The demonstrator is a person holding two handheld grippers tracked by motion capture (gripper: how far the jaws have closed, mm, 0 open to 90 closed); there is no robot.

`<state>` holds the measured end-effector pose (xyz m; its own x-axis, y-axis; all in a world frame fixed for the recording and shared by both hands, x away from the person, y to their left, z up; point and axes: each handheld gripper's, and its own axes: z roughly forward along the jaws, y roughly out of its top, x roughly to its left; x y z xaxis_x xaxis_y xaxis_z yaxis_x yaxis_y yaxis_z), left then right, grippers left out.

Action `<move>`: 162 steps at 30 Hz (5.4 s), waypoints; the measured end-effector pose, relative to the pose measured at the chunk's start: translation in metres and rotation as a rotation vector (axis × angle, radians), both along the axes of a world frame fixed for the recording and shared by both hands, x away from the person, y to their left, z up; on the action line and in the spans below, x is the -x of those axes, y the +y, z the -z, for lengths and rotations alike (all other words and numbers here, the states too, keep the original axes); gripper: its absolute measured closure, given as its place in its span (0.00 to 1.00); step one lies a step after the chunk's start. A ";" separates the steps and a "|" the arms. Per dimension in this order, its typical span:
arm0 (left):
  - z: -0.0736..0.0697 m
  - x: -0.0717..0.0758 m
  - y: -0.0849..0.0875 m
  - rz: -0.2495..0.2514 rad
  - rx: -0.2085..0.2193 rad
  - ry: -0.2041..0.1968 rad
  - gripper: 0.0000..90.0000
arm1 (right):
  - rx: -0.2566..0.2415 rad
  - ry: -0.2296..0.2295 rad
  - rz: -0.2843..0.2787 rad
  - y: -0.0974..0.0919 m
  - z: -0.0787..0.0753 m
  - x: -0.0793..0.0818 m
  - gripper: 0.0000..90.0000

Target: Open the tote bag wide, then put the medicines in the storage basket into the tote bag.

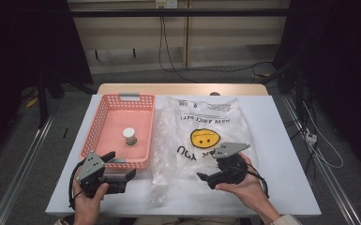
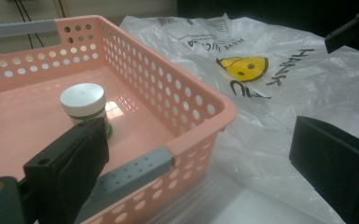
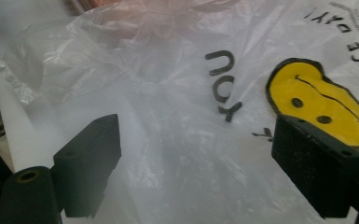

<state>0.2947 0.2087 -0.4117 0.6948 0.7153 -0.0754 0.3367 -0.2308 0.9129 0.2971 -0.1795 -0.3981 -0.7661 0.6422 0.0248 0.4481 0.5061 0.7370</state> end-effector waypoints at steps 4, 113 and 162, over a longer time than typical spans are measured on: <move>0.001 0.001 -0.003 0.010 -0.011 0.003 0.05 | 0.029 0.002 -0.009 0.011 0.008 -0.005 0.19; 0.002 0.001 0.001 0.013 -0.011 0.000 0.05 | -0.271 -0.132 0.088 -0.021 -0.068 -0.058 1.00; -0.035 -0.077 0.000 0.060 -0.157 0.145 0.11 | -0.298 -0.107 0.075 -0.026 -0.058 -0.065 1.00</move>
<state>0.3716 0.2084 -0.3765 0.7266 0.6836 -0.0688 0.4432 -0.3899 0.8072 0.3622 -0.2055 -0.3400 -0.7252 0.6736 0.1427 0.3883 0.2290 0.8926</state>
